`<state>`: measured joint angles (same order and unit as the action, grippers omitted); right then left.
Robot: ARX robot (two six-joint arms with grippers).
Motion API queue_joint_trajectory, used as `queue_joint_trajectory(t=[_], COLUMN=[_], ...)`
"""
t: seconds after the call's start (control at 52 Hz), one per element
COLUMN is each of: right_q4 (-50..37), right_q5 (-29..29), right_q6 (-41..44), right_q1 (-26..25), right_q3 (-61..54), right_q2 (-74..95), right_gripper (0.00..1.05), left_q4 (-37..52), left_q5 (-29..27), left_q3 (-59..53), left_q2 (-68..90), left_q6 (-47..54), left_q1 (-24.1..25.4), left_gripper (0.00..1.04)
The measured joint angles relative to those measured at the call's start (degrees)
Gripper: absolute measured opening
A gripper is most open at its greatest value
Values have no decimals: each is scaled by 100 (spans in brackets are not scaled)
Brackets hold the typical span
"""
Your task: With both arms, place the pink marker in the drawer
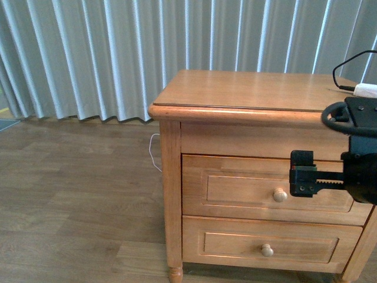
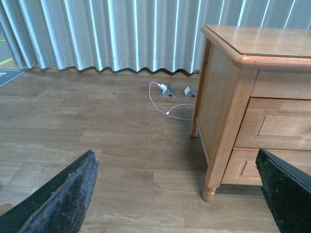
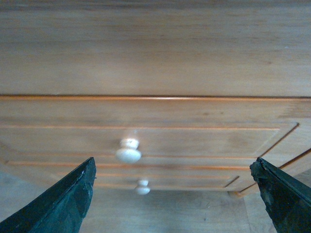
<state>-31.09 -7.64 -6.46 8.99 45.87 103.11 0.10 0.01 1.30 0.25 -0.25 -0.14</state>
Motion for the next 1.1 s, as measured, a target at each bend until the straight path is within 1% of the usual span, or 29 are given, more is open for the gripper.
queue_joint_trajectory(t=[0.115, 0.288, 0.385, 0.481, 0.577, 0.712, 0.75, 0.788, 0.808, 0.846, 0.885, 0.942, 1.019, 1.038, 1.058, 1.096], right_q4=[857, 2293, 3112, 3797, 3912, 3921, 3777, 2966, 2562, 1860, 1386, 1073, 990, 986, 975, 968], right_q5=[297, 588, 603, 472, 470, 470, 365, 22, -61, -109, -103, -44, 70, 83, 125, 157], right_q6=[-31, -146, -262, -354, -538, -608, -546, -284, -146, 85, 271, 420, 520, 529, 551, 566], right_q1=[-13, -37, 28, 70, 68, 63, 74, 94, 90, 57, 4, -81, -188, -199, -236, -267], right_q3=[-549, -922, -1093, -1174, -1241, -1248, -1316, -1661, -1847, -2190, -2450, -2719, -3003, -3036, -3136, -3230], right_q2=[-1342, -3318, -4441, -5283, -5779, -5783, -5788, -5890, -5956, -6102, -6234, -6406, -6610, -6631, -6701, -6769], right_gripper=[96, 96, 96, 96, 96, 96, 94, 88, 85, 77, 70, 59, 45, 44, 38, 33], left_q4=[0, 0, 0, 0, 0, 0, 0, 0, 0, 0, -2, -2, -2, -2, -2, -2], left_q5=[0, 0, 0, 0, 0, 0, 0, 0, 0, -2, -2, 0, 0, -2, -2, 0], left_q3=[0, 0, 0, 0, 0, 0, 0, 0, 0, 0, 0, 0, 0, 0, 0, 0], left_q2=[0, 0, 0, 0, 0, 0, 0, 0, 0, 0, 0, 0, 0, 0, 0, 0], left_q6=[0, 0, 0, 0, 0, 0, 0, 0, -2, 0, 0, 0, 0, 0, 0, 0], left_q1=[0, 0, 0, 0, 0, 0, 0, 0, 0, 0, 0, 0, 0, 0, 0, 0], left_gripper=[98, 98, 98, 98, 98, 98, 98, 98, 98, 98, 98, 98, 98, 98, 98, 98])
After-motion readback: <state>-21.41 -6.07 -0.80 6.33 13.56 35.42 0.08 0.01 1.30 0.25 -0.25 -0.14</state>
